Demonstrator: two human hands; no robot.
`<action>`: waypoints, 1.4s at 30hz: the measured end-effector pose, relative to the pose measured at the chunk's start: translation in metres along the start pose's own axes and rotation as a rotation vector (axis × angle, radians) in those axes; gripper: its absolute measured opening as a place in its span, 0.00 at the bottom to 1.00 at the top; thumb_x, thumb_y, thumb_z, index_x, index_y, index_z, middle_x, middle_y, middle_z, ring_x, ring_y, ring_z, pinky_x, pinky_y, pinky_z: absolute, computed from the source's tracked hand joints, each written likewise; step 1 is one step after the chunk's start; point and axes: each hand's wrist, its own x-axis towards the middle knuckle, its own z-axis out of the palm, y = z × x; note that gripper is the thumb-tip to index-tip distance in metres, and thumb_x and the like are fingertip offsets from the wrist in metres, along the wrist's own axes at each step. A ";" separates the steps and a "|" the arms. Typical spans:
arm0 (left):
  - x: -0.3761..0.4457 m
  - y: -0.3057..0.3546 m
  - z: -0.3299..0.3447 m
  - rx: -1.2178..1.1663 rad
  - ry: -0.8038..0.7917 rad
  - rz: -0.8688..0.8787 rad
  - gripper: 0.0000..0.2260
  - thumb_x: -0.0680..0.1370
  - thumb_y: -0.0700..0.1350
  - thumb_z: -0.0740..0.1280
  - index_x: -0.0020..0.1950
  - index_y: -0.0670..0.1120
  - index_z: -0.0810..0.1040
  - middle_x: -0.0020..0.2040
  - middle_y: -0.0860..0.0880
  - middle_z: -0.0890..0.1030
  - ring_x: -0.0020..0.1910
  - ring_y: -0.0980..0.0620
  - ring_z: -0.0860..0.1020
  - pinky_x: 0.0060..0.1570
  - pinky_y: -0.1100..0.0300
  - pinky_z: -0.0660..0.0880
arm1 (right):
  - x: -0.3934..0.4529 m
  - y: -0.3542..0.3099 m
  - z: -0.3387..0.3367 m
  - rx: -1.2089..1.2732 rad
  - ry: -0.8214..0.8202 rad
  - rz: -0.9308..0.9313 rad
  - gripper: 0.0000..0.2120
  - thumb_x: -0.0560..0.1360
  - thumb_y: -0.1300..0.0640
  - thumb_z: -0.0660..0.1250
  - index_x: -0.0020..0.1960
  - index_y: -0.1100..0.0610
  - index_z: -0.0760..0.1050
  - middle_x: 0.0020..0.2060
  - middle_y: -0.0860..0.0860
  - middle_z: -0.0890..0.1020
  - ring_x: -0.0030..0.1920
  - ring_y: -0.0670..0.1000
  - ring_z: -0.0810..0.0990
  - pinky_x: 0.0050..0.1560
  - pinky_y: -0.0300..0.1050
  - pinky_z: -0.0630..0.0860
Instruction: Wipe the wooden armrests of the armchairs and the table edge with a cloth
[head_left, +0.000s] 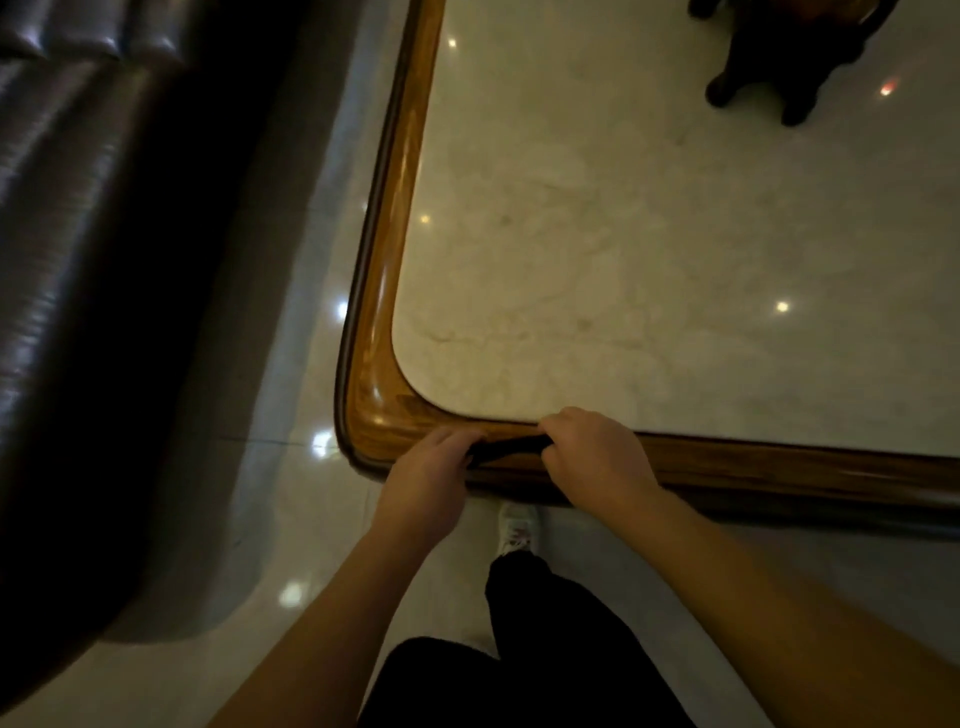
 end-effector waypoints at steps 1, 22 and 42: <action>0.012 -0.008 0.005 -0.022 -0.008 -0.008 0.15 0.76 0.36 0.65 0.62 0.45 0.78 0.57 0.45 0.79 0.54 0.43 0.78 0.51 0.51 0.75 | 0.013 0.007 0.006 0.023 -0.005 0.007 0.11 0.77 0.57 0.58 0.53 0.56 0.77 0.44 0.52 0.77 0.44 0.54 0.75 0.41 0.50 0.75; 0.250 -0.153 0.086 -0.127 -0.076 -0.147 0.10 0.76 0.47 0.68 0.56 0.47 0.79 0.50 0.50 0.80 0.48 0.54 0.76 0.43 0.64 0.69 | 0.252 0.093 0.104 0.154 -0.104 0.156 0.11 0.75 0.58 0.62 0.53 0.57 0.81 0.44 0.56 0.81 0.41 0.55 0.76 0.39 0.46 0.70; 0.315 -0.158 0.092 0.150 0.013 -0.203 0.15 0.77 0.46 0.66 0.62 0.44 0.73 0.58 0.42 0.73 0.52 0.43 0.76 0.47 0.54 0.71 | 0.301 0.108 0.100 -0.128 -0.035 0.309 0.13 0.75 0.63 0.62 0.59 0.60 0.75 0.54 0.59 0.76 0.52 0.60 0.76 0.42 0.47 0.70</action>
